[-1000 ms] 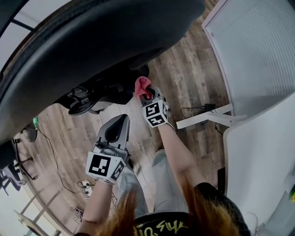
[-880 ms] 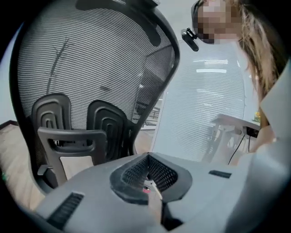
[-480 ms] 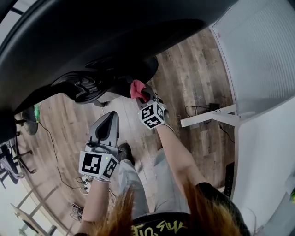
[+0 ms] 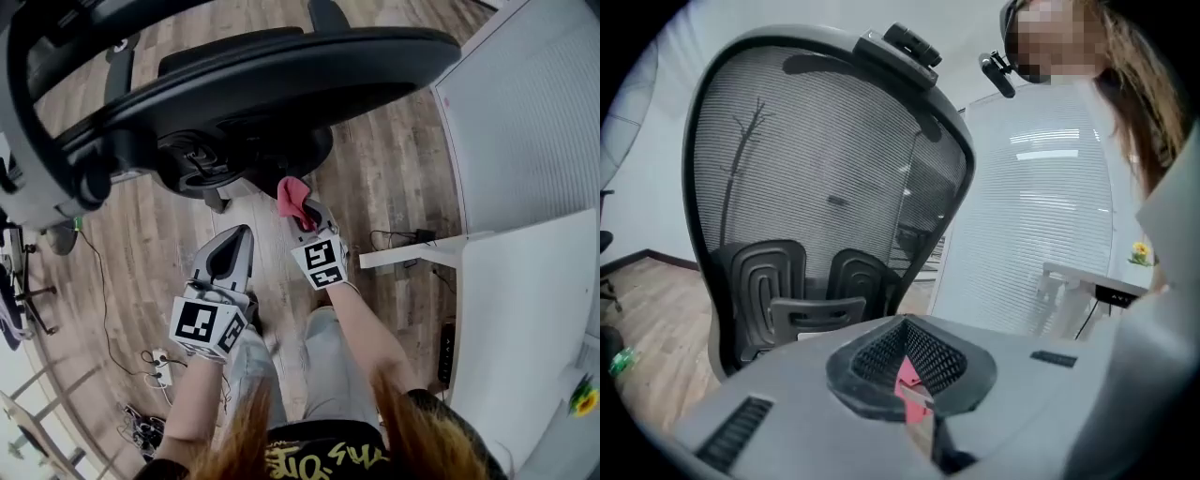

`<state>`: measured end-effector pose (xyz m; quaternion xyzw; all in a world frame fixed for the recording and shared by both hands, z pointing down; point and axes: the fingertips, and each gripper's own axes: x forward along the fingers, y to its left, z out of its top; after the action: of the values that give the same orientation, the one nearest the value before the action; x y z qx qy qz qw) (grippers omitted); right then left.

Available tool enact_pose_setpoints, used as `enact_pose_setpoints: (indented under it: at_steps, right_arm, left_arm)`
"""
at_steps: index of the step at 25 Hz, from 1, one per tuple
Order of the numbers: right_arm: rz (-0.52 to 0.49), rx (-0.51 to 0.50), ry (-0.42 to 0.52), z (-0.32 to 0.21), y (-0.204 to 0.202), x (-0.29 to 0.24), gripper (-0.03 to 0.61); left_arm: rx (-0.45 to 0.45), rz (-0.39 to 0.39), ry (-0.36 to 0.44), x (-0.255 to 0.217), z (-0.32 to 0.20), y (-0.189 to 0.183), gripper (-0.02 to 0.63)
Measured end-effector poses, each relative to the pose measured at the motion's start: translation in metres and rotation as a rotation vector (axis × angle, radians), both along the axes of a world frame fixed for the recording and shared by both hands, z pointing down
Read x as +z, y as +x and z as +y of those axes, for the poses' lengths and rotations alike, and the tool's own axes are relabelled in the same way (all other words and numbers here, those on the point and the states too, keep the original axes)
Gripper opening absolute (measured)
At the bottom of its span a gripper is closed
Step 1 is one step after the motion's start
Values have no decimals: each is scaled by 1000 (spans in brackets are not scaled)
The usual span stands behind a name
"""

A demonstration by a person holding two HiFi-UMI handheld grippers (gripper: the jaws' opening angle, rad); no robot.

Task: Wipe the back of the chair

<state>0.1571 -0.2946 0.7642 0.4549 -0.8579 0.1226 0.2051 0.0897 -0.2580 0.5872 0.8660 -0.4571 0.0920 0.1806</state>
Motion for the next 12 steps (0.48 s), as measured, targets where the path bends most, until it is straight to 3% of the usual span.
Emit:
enact_pose_setpoints:
  at_steps: [6, 12]
  right_arm:
    - [-105, 21, 100, 38, -10, -133, 61]
    - [-148, -88, 240, 59, -38, -257, 61]
  left_arm:
    - [-40, 16, 61, -82, 18, -18, -6]
    - [-79, -4, 130, -159, 38, -38, -6]
